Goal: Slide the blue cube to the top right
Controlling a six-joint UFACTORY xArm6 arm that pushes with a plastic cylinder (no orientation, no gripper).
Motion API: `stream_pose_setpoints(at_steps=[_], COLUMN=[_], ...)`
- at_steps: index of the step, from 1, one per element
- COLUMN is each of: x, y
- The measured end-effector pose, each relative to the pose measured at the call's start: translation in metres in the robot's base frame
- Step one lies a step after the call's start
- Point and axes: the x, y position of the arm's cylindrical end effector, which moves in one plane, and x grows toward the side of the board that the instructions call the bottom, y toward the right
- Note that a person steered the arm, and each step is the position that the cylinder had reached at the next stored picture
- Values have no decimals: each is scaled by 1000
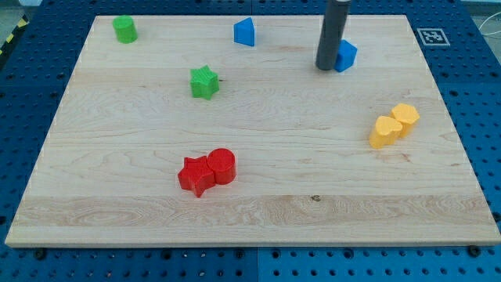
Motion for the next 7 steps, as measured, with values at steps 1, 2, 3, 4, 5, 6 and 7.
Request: stream_pose_setpoints(at_steps=[1, 2, 3, 4, 5, 6, 7], x=[0, 0, -12, -33, -54, -57, -53], y=[30, 64, 68, 51, 52, 68, 89])
